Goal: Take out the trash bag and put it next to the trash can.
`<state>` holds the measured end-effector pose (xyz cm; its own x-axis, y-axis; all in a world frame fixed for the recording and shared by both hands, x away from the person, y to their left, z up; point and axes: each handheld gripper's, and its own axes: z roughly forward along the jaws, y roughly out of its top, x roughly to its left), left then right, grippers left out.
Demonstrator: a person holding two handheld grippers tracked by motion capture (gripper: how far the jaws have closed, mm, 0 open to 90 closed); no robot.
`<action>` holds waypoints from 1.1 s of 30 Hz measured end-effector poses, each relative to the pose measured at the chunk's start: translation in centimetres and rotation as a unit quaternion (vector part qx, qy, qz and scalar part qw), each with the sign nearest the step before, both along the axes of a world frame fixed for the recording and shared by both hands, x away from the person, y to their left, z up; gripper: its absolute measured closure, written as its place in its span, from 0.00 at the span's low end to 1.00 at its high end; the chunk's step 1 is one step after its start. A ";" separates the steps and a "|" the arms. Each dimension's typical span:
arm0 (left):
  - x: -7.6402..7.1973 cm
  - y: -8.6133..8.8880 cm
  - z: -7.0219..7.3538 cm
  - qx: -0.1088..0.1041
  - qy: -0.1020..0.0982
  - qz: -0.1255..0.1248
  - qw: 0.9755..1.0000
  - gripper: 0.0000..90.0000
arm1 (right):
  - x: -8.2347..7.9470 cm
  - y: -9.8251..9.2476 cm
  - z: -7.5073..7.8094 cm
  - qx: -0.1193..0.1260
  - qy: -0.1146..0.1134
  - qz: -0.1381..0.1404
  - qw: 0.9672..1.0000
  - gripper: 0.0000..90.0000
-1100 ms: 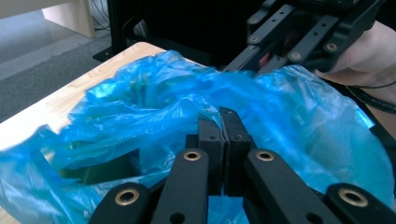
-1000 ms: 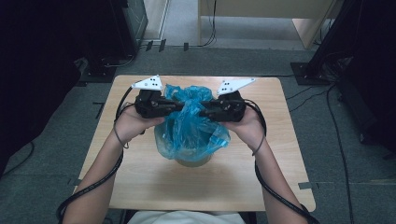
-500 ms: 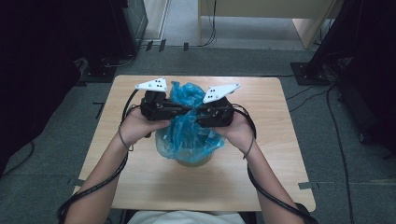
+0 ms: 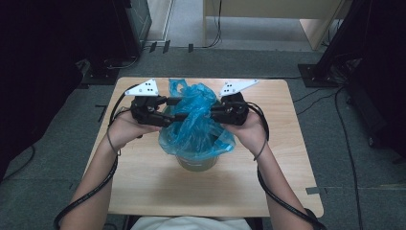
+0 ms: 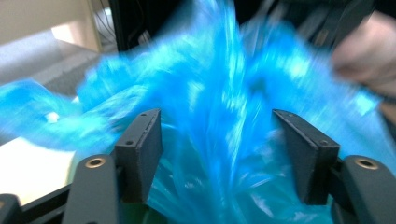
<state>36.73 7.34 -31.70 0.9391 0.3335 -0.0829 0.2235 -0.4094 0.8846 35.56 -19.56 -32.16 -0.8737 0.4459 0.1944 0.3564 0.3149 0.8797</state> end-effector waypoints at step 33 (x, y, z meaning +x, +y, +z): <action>2.1 -0.1 -1.1 -0.018 0.067 0.062 0.996 1.00 | 0.2 -3.0 0.7 0.031 -0.008 -0.018 0.999 0.62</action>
<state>38.87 7.22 -32.81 0.8704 0.4409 -0.2191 0.3881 -0.3406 0.8564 35.76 -22.58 -31.43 -0.8606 0.4647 0.2086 0.3521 0.2469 0.9028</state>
